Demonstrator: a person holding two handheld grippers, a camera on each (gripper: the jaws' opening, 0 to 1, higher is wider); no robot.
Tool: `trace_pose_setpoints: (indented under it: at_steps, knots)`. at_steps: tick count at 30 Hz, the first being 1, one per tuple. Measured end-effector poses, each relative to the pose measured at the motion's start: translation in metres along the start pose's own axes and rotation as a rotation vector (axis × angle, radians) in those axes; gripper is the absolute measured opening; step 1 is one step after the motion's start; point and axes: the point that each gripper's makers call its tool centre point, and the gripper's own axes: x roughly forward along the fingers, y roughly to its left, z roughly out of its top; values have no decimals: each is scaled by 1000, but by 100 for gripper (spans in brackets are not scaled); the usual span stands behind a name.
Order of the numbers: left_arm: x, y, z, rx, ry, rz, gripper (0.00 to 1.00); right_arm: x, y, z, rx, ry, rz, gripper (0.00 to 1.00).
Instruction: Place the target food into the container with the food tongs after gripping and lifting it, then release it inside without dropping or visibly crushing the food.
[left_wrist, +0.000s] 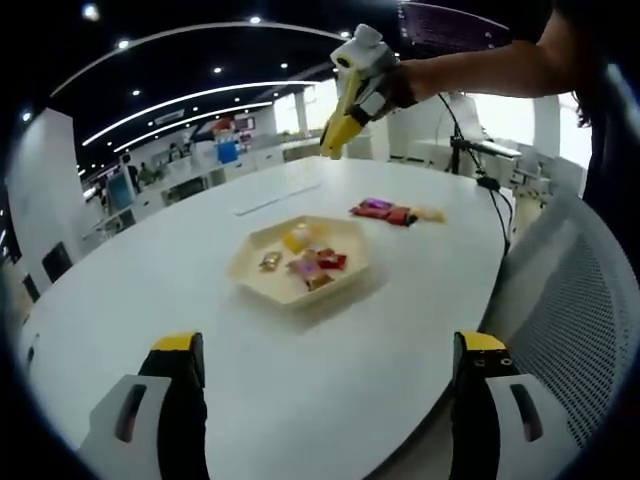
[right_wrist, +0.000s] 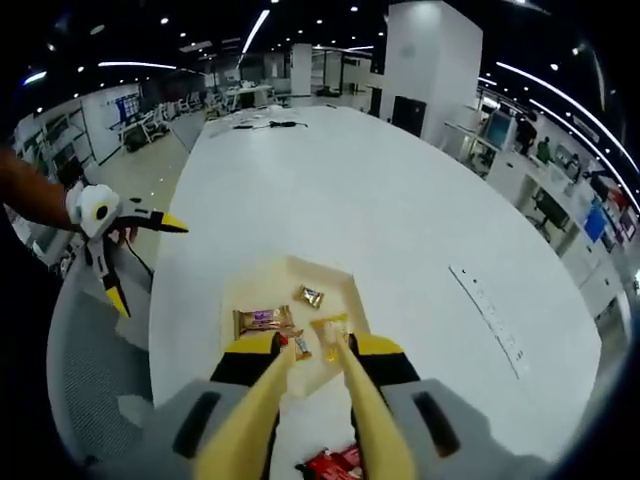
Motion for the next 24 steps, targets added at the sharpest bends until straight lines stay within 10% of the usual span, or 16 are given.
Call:
trace_pose_setpoints:
  at_steps: [24]
  knots:
    - [0, 1, -2, -11, 5, 4, 100, -81, -7, -109, 178, -24, -136, 28]
